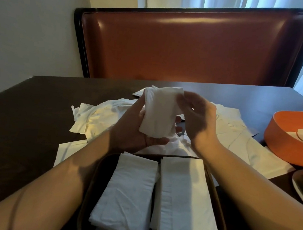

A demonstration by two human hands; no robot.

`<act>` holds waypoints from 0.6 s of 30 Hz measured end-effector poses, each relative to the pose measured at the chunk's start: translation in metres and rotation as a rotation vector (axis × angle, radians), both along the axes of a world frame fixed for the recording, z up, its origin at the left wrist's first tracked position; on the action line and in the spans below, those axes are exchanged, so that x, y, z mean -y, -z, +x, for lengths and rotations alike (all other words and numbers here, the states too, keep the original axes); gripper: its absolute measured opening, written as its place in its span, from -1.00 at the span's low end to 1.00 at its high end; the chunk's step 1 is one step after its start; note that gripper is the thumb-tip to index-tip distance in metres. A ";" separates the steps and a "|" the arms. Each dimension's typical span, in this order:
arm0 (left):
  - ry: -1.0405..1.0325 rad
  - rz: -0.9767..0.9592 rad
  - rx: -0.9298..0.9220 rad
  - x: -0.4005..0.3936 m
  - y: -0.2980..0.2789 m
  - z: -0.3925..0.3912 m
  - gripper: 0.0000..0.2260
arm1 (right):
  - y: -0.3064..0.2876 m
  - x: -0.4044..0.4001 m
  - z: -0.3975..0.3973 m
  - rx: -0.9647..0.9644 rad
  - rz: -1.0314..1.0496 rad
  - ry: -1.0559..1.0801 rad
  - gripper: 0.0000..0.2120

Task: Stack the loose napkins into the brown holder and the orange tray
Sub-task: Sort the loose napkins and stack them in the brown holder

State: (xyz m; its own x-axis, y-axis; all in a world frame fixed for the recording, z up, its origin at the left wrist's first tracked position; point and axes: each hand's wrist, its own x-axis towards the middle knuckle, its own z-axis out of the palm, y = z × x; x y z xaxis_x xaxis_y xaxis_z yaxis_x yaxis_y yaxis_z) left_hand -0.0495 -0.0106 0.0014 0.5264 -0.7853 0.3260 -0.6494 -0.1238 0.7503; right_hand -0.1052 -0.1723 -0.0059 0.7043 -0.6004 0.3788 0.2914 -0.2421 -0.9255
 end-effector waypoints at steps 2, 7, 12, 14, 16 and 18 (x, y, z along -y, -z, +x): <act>-0.060 -0.029 -0.186 0.006 0.007 0.007 -0.62 | -0.002 0.002 0.001 0.032 -0.055 0.044 -0.83; -0.116 -0.149 -0.418 0.007 0.005 0.011 -0.56 | -0.008 0.010 -0.002 0.102 -0.120 0.011 -0.75; -0.005 -0.094 -0.514 0.000 0.010 0.002 -0.51 | -0.012 0.008 -0.004 0.078 -0.128 -0.042 -0.89; 0.029 -0.051 -0.630 0.001 0.004 0.004 -0.56 | -0.011 0.007 -0.003 0.126 0.010 -0.080 -0.91; 0.051 -0.070 -0.691 0.002 0.003 0.000 -0.56 | -0.013 0.008 -0.003 0.176 0.133 -0.087 -0.93; 0.097 -0.158 -0.796 0.007 0.003 0.002 -0.63 | -0.013 0.009 -0.004 0.209 0.121 -0.047 -0.91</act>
